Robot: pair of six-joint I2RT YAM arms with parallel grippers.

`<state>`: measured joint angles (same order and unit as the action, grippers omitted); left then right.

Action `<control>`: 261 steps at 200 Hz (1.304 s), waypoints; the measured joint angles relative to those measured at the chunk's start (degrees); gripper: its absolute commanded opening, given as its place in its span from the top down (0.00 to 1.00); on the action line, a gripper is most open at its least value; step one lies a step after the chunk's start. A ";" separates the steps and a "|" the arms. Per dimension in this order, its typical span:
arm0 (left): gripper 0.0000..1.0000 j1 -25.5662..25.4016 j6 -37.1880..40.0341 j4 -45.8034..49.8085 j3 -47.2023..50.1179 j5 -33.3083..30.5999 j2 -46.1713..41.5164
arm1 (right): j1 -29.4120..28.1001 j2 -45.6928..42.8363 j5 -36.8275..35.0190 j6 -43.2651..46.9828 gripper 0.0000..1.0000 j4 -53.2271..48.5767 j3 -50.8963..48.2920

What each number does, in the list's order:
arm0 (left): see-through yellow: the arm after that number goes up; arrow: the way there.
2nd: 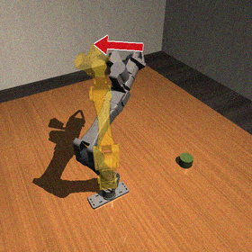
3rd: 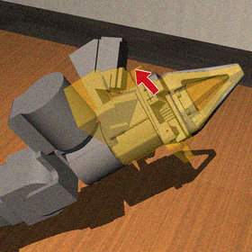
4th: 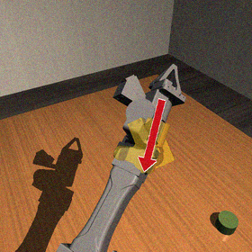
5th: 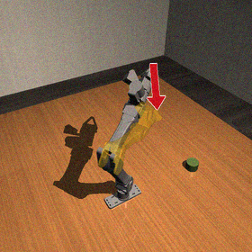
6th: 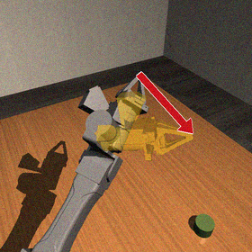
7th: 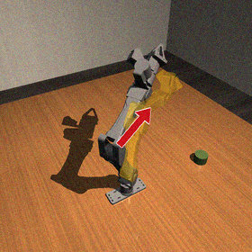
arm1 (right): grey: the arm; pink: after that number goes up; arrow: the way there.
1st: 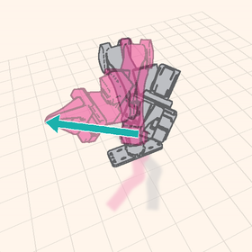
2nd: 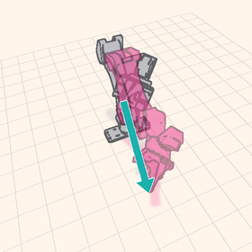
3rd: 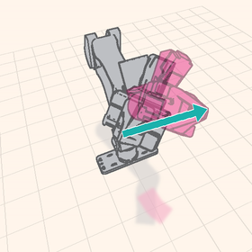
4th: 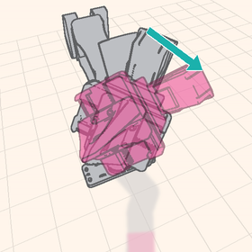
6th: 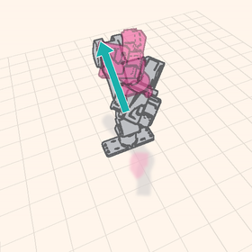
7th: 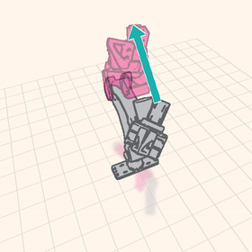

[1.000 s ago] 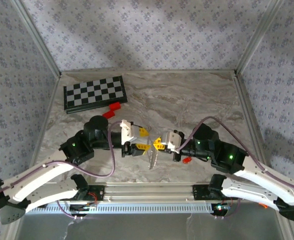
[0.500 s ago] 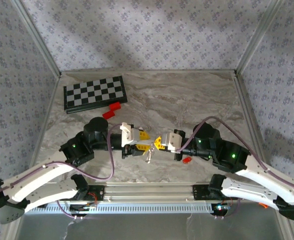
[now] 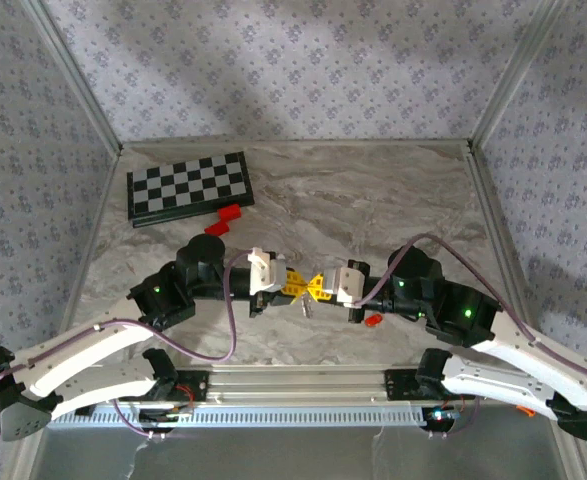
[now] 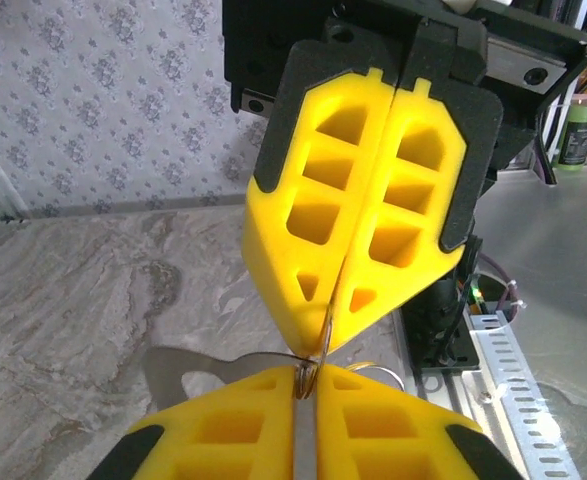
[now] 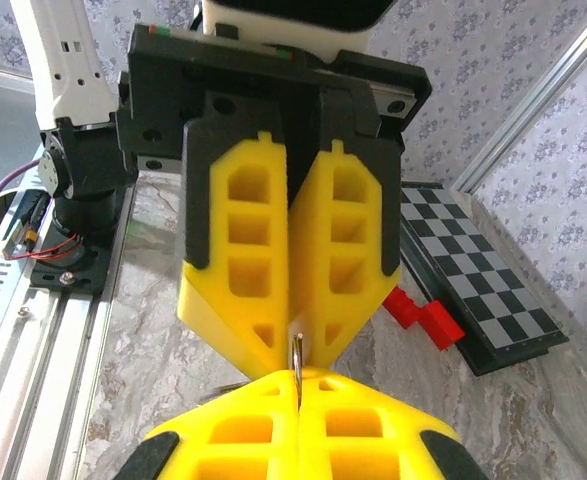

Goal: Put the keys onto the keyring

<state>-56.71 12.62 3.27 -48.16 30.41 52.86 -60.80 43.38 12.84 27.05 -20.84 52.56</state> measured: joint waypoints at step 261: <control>1.00 -1.55 0.42 -0.42 0.00 1.11 -1.33 | -1.51 -4.04 -1.33 -2.56 0.70 2.27 -1.33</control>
<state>-58.26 13.04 2.85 -48.16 31.53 51.53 -62.30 39.33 11.51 24.49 -18.57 51.22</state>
